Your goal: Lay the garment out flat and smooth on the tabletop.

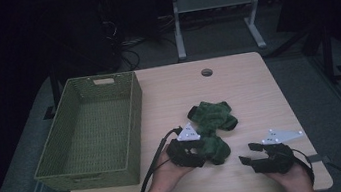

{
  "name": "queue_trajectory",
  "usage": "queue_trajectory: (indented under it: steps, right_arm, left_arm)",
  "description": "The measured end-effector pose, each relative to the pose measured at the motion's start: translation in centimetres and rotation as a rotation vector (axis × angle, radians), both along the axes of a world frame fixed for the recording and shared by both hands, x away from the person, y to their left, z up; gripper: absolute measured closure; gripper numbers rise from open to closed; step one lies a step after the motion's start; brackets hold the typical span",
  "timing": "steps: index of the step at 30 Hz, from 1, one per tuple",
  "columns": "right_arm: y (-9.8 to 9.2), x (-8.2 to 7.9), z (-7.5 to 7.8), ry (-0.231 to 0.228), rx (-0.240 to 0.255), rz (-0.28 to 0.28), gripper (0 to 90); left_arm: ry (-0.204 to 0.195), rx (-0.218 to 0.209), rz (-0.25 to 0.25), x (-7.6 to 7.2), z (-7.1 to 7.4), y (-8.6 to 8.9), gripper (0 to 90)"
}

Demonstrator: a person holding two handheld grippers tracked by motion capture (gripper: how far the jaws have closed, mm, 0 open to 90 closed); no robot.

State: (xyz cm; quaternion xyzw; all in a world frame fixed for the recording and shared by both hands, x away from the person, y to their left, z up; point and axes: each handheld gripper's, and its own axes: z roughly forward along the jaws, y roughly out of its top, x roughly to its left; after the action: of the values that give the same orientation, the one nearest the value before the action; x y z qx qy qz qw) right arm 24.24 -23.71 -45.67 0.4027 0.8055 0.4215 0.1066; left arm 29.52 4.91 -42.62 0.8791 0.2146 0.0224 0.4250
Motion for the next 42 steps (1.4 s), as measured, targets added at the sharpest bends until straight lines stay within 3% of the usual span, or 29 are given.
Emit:
queue_trajectory:
  steps: [6, 10, 16, 20, 24, 29, 31, 35, 42]
  right_arm:
    - [1.8, -0.4, 0.3, -0.001, 0.013, 0.066, 41.7]
    - [3.2, -0.5, 0.2, -0.005, 0.001, 0.109, 42.6]
    - [4.5, -0.5, 0.1, -0.008, -0.003, 0.129, 42.7]
    - [4.9, -0.5, 0.0, -0.015, -0.003, 0.143, 45.6]
    - [5.8, -0.2, -0.2, -0.019, -0.013, 0.147, 49.7]
    - [6.7, 0.2, -0.5, -0.039, -0.047, 0.151, 60.1]
    - [7.0, 0.6, -0.6, -0.050, -0.064, 0.149, 72.4]
    - [7.2, 0.8, -0.7, -0.048, -0.071, 0.159, 84.7]
    - [7.3, 0.7, -0.5, -0.045, -0.075, 0.160, 89.8]
  left_arm:
    - [-0.006, 0.023, 0.015, 0.4, -0.9, -0.2, 49.7]
    - [0.012, 0.020, 0.027, 1.1, -1.7, 0.1, 54.0]
    - [0.004, 0.037, 0.038, 1.5, -2.3, 0.1, 59.5]
    - [-0.008, 0.054, 0.044, 1.8, -2.9, 0.3, 68.0]
    - [0.011, 0.036, 0.055, 2.0, -3.3, 0.5, 76.1]
    - [0.016, 0.042, 0.051, 2.1, -3.3, 0.5, 80.2]
    - [0.022, 0.041, 0.054, 2.1, -3.3, 0.4, 81.9]
    - [0.029, 0.039, 0.053, 2.1, -3.3, 0.4, 82.7]
    - [0.040, 0.030, 0.057, 2.1, -3.4, 0.4, 83.2]
